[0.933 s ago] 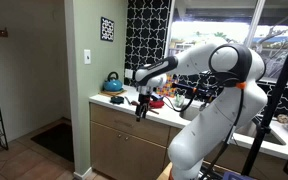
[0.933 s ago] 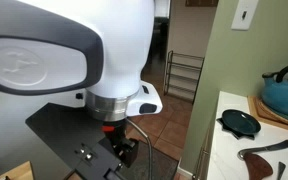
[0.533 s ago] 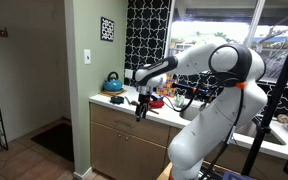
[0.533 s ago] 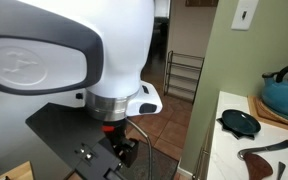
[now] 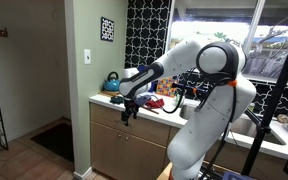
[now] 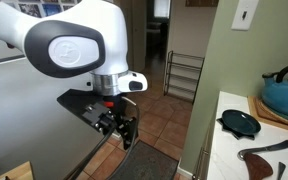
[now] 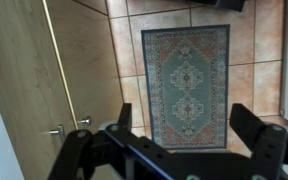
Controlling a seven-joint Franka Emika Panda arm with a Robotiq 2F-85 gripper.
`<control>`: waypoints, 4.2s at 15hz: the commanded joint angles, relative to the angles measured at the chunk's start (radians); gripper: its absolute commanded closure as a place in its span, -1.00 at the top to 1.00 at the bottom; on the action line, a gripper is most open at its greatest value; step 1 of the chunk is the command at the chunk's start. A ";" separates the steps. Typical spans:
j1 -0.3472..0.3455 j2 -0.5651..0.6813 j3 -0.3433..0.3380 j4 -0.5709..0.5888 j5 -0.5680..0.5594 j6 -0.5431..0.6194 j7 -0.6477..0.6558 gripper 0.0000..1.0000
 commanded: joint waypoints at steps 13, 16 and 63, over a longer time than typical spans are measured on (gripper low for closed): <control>-0.074 0.310 0.103 0.088 -0.586 0.121 0.657 1.00; -0.057 0.314 0.120 0.089 -0.664 0.094 0.696 1.00; -0.098 1.050 -0.018 0.630 -0.808 0.412 0.511 1.00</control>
